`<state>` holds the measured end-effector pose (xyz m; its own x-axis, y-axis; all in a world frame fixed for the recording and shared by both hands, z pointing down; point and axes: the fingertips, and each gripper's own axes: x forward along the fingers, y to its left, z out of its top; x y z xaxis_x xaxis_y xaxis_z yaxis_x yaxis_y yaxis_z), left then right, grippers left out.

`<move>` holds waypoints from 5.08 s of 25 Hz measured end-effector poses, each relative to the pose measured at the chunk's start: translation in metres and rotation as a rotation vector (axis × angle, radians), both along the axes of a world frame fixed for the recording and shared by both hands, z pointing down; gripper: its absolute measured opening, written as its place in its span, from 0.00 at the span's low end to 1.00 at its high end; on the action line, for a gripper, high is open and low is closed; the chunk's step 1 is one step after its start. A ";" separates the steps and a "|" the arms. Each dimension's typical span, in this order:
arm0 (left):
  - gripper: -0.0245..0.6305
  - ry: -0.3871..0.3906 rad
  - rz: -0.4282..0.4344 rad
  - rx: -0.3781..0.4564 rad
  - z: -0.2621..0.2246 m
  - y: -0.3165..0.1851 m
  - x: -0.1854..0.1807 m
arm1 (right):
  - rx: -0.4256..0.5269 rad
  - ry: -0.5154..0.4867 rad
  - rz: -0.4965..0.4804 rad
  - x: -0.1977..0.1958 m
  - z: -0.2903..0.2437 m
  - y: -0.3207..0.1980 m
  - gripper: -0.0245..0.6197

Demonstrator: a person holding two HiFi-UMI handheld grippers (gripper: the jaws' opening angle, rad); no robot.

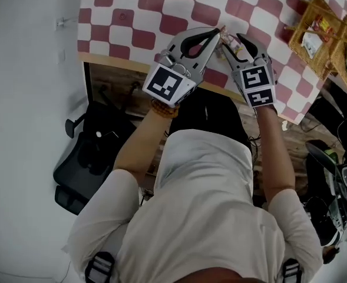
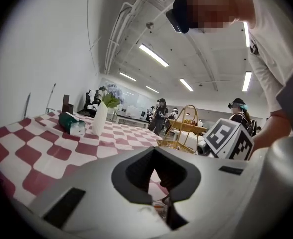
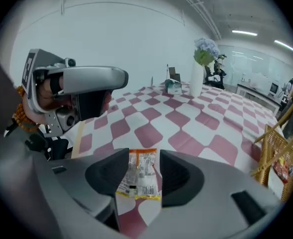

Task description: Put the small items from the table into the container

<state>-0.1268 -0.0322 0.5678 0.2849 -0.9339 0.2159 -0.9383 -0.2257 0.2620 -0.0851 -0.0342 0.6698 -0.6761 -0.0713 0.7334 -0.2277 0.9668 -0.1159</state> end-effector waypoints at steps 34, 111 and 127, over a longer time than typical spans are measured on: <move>0.08 0.000 0.029 0.151 -0.112 -0.001 0.023 | 0.147 -0.211 0.193 0.032 -0.119 -0.031 0.11; 0.08 0.010 0.432 0.235 -0.150 -0.191 0.221 | 0.349 -0.084 0.574 0.235 -0.187 -0.235 0.11; 0.08 -0.031 0.375 0.256 -0.185 -0.166 0.193 | 0.378 -0.097 0.598 0.240 -0.191 -0.239 0.21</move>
